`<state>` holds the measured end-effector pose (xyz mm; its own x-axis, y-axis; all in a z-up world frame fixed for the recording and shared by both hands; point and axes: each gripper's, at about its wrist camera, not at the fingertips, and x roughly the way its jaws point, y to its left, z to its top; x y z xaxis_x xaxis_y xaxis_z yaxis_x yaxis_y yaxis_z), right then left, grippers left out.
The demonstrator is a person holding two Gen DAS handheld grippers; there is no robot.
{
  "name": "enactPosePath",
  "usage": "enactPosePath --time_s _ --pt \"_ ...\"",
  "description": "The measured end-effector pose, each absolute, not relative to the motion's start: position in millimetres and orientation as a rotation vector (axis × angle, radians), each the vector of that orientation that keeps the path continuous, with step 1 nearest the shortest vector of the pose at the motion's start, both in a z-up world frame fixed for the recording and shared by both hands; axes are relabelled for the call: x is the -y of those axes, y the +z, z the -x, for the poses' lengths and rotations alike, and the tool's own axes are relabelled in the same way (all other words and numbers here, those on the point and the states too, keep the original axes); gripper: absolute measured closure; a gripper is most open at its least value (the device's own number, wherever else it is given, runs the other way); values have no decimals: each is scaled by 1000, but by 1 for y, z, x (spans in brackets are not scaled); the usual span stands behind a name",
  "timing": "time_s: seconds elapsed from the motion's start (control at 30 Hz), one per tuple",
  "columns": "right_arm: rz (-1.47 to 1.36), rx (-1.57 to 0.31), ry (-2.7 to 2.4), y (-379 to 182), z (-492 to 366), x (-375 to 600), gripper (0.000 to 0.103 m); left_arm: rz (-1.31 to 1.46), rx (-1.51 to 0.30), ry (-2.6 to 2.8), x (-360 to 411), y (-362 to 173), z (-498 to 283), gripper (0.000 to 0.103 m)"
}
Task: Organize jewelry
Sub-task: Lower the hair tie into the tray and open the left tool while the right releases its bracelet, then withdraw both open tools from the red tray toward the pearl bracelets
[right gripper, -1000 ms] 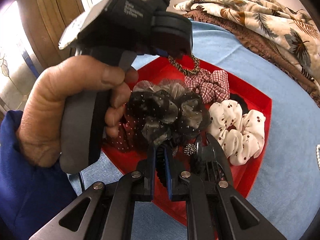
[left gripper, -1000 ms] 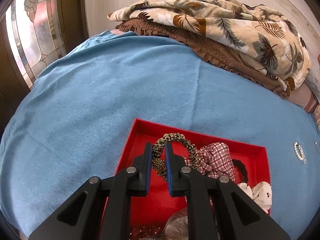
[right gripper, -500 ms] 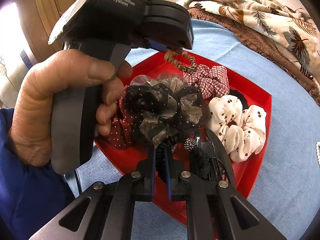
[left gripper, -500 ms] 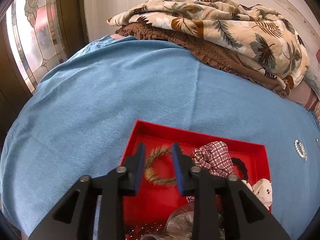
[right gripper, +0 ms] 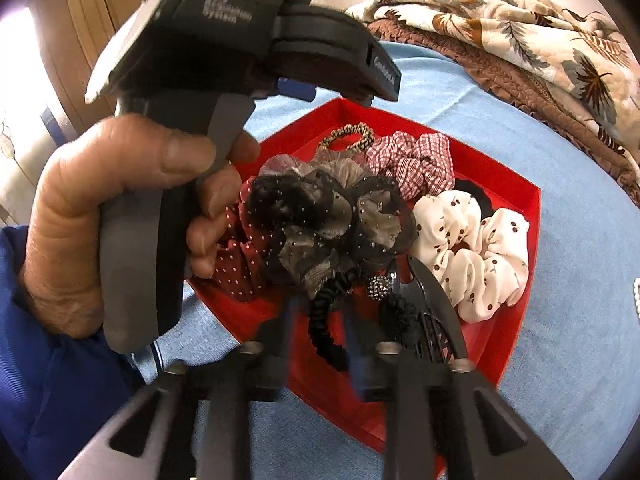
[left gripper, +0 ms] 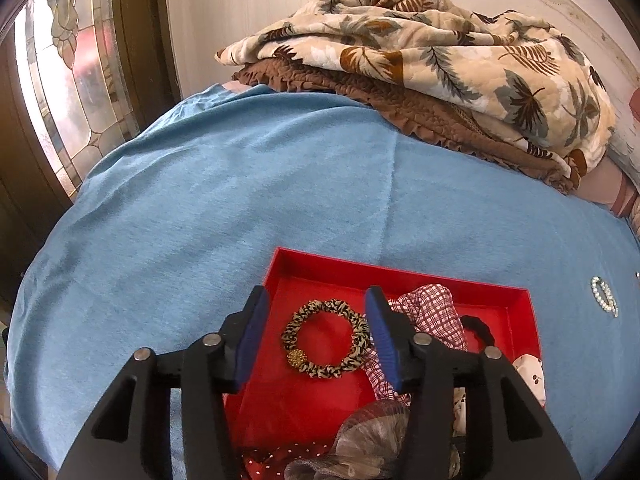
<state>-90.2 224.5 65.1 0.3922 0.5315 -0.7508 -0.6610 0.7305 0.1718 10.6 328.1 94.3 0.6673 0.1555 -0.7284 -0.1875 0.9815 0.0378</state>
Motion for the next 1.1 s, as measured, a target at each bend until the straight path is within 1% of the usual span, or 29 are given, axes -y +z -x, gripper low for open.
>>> enactPosePath --time_s 0.03,0.17,0.27,0.4,0.57,0.7,0.83,1.1 --pt "163 -880 761 67 91 -224 56 39 -814 197 -328 95 -9 52" --pt "174 -837 758 79 98 -221 56 29 -798 211 -327 99 -4 44" --pt "169 -809 755 87 104 -215 54 21 -789 217 -327 102 0 43" --pt "150 -783 745 98 108 -201 45 10 -779 225 -325 105 5 42" --pt "125 -754 706 110 115 -172 42 -5 -771 229 -320 107 14 40" --pt "97 -743 657 115 116 -141 38 -12 -767 231 -314 108 23 40" --pt "77 -734 581 114 115 -103 36 -16 -757 225 -305 111 33 40" --pt "12 -770 358 98 109 2 35 -86 -658 192 -264 127 77 40"
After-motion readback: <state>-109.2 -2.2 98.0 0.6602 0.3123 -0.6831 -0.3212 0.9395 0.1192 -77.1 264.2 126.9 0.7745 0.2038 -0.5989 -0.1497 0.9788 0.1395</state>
